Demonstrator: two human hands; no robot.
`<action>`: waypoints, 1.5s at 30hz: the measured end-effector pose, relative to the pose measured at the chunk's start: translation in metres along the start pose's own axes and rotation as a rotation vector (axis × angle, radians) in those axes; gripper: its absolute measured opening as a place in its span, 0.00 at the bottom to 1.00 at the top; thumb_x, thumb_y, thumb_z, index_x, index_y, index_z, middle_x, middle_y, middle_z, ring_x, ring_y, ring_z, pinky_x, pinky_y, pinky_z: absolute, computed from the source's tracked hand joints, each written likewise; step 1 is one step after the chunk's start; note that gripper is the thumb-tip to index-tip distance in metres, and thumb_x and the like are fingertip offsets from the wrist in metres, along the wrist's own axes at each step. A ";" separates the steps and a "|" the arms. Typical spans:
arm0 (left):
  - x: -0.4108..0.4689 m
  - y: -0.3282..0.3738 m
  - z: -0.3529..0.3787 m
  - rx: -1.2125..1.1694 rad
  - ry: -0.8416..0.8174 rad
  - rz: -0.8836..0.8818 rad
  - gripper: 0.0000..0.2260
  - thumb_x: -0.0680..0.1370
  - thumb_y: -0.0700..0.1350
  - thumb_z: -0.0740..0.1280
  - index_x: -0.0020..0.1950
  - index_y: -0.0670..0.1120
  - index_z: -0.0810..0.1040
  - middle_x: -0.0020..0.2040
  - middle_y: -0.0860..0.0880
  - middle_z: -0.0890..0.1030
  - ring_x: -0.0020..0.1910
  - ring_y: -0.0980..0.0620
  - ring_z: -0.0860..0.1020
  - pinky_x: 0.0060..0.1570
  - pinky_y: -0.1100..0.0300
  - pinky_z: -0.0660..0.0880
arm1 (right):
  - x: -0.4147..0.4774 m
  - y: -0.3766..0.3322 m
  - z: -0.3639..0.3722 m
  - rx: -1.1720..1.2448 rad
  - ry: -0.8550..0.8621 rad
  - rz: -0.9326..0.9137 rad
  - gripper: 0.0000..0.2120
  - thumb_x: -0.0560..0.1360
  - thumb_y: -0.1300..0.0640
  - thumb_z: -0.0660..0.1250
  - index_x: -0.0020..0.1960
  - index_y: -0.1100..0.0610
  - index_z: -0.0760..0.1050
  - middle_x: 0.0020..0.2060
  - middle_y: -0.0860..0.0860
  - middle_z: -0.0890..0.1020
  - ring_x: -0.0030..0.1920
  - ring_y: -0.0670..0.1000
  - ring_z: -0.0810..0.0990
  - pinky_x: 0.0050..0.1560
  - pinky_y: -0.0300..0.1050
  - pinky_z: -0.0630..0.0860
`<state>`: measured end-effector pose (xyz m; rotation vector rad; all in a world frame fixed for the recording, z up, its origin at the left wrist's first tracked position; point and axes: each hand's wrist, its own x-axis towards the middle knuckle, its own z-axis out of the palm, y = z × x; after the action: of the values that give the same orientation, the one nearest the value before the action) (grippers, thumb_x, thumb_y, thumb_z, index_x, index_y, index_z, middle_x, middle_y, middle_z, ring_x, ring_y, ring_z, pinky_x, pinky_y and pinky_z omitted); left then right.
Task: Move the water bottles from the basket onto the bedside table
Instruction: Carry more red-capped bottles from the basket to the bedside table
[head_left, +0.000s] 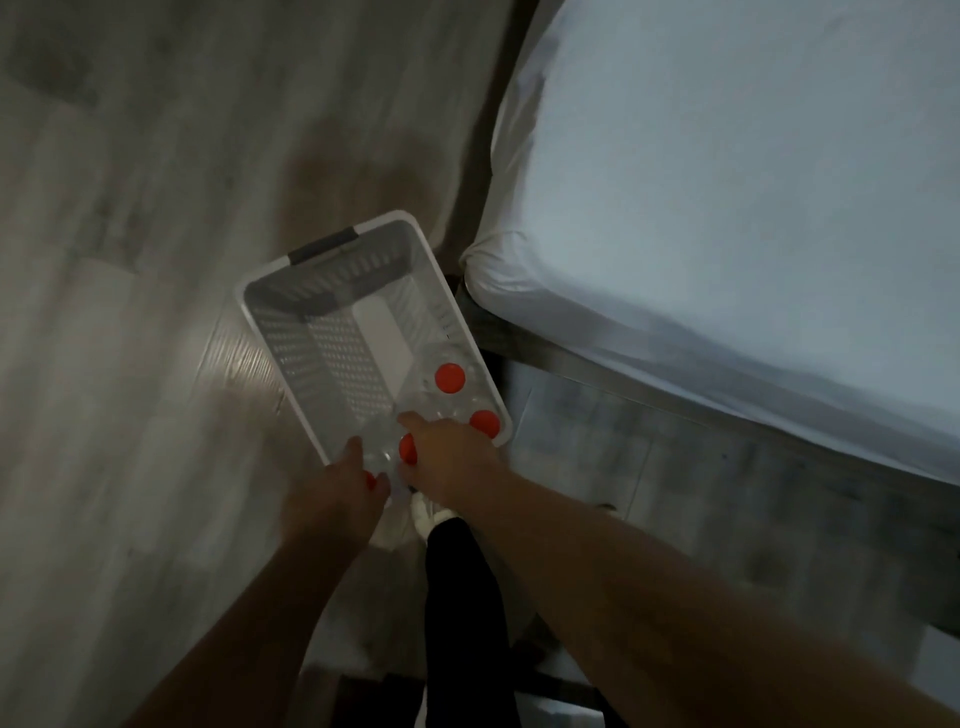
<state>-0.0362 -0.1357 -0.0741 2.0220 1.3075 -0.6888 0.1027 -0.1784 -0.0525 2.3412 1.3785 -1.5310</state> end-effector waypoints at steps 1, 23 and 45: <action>0.002 0.000 0.003 0.019 0.021 -0.003 0.25 0.78 0.57 0.57 0.72 0.46 0.60 0.55 0.45 0.82 0.53 0.44 0.80 0.50 0.52 0.75 | 0.002 0.000 0.003 -0.023 0.009 0.001 0.21 0.77 0.49 0.62 0.68 0.52 0.63 0.52 0.54 0.80 0.50 0.55 0.80 0.50 0.51 0.78; -0.043 0.023 -0.055 0.216 0.132 0.065 0.16 0.78 0.56 0.58 0.59 0.47 0.72 0.46 0.47 0.82 0.38 0.51 0.76 0.37 0.60 0.69 | -0.053 -0.012 -0.014 0.034 0.219 -0.036 0.14 0.79 0.50 0.58 0.61 0.54 0.68 0.42 0.52 0.79 0.37 0.48 0.73 0.40 0.42 0.71; -0.335 0.223 -0.069 0.303 0.316 0.564 0.14 0.74 0.59 0.62 0.57 0.58 0.78 0.47 0.48 0.84 0.47 0.44 0.81 0.43 0.56 0.74 | -0.465 0.136 -0.037 0.568 0.672 0.265 0.20 0.67 0.43 0.67 0.58 0.45 0.77 0.50 0.47 0.84 0.49 0.49 0.82 0.51 0.46 0.78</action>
<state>0.0514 -0.3548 0.2595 2.6690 0.7437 -0.3200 0.1623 -0.5483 0.2576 3.4335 0.6526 -1.2176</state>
